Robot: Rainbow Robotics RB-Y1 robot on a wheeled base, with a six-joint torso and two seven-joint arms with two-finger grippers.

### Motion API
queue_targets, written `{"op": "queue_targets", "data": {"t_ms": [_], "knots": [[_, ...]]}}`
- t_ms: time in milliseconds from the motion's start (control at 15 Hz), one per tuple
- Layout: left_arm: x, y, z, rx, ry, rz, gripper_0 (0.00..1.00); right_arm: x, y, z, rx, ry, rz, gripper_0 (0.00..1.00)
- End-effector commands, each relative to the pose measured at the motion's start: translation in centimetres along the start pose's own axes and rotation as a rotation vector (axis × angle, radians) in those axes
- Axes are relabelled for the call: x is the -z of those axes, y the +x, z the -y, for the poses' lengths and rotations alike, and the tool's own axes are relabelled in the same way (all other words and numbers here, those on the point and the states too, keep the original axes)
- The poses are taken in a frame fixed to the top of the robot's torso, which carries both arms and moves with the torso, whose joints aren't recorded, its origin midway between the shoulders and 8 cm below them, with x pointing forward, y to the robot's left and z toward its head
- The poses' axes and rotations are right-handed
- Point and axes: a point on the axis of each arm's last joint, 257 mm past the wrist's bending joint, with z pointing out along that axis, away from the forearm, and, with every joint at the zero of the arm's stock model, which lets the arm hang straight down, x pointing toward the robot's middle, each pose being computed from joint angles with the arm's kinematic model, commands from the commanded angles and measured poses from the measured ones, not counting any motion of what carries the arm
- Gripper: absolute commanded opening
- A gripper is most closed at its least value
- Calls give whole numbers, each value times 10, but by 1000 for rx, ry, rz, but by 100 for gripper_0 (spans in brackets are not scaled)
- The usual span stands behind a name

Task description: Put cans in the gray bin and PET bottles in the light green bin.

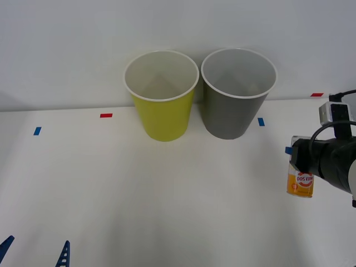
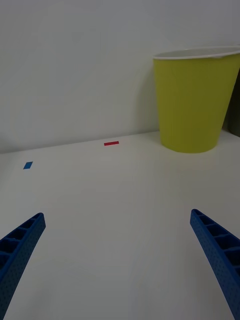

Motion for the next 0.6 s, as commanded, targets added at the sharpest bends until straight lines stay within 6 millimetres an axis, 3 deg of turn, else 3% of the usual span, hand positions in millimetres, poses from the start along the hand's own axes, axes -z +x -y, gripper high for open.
{"op": "queue_targets", "data": {"t_ms": [67,600], "knots": [[0,0,0,0,0,0,100,18,-24,-11,34,-11,92,0],[0,0,0,0,0,0,100,51,-81,-22,82,-6,277,0]]}}
